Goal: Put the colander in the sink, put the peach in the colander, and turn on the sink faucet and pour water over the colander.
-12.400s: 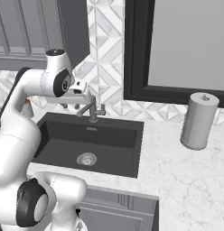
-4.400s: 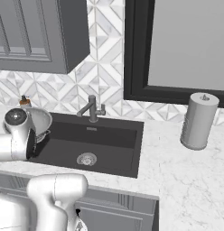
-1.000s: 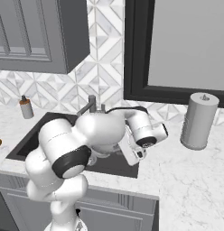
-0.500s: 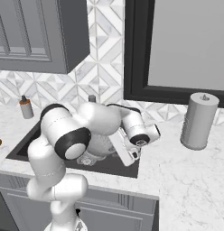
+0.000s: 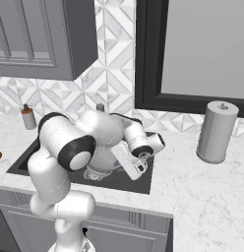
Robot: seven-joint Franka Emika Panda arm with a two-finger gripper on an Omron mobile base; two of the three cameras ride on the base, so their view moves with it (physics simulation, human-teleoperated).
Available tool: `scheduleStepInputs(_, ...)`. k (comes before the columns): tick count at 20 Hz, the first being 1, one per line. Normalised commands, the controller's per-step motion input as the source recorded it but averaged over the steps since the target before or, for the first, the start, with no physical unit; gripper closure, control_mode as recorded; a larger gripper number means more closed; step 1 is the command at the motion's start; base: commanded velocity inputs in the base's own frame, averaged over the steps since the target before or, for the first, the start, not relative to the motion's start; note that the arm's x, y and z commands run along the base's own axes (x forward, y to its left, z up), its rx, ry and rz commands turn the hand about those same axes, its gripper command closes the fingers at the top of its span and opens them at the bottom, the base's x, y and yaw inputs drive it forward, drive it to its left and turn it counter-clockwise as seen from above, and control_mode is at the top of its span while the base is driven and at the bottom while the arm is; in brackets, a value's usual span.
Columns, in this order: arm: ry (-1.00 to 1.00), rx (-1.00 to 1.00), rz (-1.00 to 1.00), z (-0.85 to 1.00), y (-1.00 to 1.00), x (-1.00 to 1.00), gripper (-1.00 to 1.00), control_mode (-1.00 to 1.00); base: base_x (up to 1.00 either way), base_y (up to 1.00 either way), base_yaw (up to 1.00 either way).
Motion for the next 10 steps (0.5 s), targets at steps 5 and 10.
scheduleStepInputs(5, -0.02, -0.12, 0.00, -0.16, 0.39, 0.12, 1.00, -1.00, 0.00, 0.00, 0.00)
scheduleStepInputs(10, 0.00, -0.11, 0.00, -0.25, 0.22, 0.12, 1.00, -1.00, 0.00, 0.00, 0.00)
